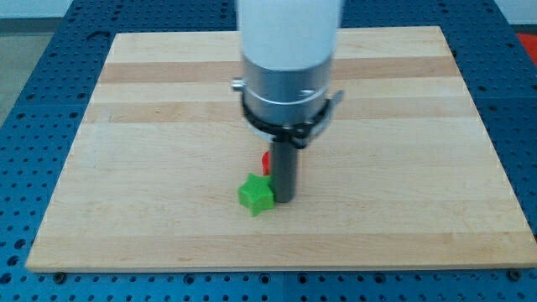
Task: Point at the green star
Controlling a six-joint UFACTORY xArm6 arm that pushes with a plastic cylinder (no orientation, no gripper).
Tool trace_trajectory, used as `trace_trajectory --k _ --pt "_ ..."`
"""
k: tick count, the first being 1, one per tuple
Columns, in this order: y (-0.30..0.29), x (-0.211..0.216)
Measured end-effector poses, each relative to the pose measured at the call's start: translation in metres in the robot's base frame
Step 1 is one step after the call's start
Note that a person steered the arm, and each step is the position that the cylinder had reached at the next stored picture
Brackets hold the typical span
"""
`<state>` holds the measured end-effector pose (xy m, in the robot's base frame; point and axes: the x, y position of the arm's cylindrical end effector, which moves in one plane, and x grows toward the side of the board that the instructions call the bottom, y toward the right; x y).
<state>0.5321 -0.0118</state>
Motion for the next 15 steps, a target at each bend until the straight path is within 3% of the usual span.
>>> trace_trajectory --k 3,4,5,7,9,12,15 --pt "-0.041 -0.023" --pt "-0.051 -0.043" --pt "-0.111 -0.085" --pt "-0.218 -0.034" --pt "-0.182 0.043" --pt "-0.2 0.034" --pt "-0.156 0.044"
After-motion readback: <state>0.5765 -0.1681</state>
